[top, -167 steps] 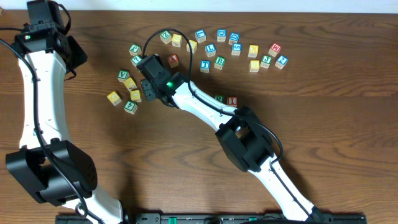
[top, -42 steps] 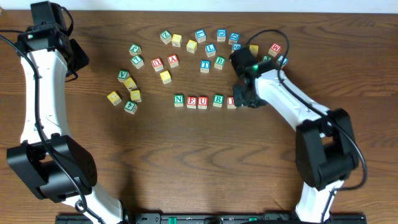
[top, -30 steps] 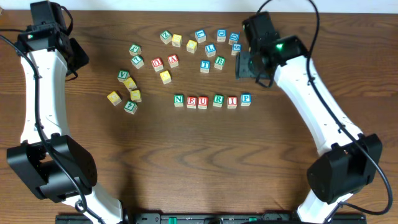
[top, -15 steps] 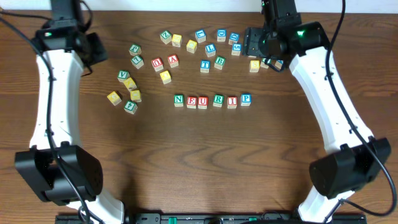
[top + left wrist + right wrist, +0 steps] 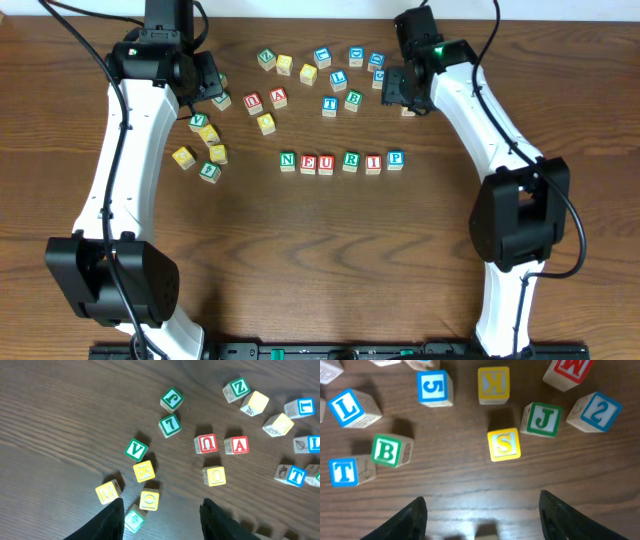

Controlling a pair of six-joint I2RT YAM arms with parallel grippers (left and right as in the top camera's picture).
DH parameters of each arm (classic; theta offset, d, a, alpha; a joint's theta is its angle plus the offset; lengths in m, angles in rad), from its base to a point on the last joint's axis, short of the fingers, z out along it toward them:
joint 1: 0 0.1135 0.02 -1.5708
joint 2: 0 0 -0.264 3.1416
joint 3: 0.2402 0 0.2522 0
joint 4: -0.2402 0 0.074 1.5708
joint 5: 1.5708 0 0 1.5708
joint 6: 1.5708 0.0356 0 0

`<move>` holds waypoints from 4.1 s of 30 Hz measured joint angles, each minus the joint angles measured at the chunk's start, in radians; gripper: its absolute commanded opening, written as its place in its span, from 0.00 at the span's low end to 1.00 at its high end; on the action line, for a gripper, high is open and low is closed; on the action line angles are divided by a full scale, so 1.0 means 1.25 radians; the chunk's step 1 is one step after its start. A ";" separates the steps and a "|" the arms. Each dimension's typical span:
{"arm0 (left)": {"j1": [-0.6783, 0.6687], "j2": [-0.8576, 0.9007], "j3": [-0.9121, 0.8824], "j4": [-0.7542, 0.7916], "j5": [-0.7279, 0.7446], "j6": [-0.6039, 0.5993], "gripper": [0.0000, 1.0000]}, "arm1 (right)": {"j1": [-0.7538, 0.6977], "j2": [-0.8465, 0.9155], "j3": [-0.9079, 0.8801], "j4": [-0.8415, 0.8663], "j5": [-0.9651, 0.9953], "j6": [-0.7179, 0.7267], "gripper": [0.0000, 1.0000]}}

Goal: Spell out NEURIPS
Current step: 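Move the right gripper over the yellow S block at upper right, then lower the right gripper and grasp the yellow S block, then carry the S block right of the P block, lower and release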

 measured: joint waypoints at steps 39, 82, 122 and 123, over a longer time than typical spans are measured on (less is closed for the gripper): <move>0.000 0.000 0.000 0.005 0.000 -0.031 0.49 | -0.024 0.147 0.000 0.146 0.041 -0.034 0.48; 0.000 0.000 0.000 0.005 0.000 -0.031 0.49 | -0.024 0.128 0.000 0.002 0.007 -0.125 0.18; 0.000 0.000 0.000 0.005 0.000 -0.031 0.49 | -0.024 0.092 -0.052 -0.228 -0.038 -0.117 0.33; 0.000 0.000 0.000 0.005 0.000 -0.031 0.49 | -0.024 0.092 -0.052 -0.234 -0.038 -0.117 0.33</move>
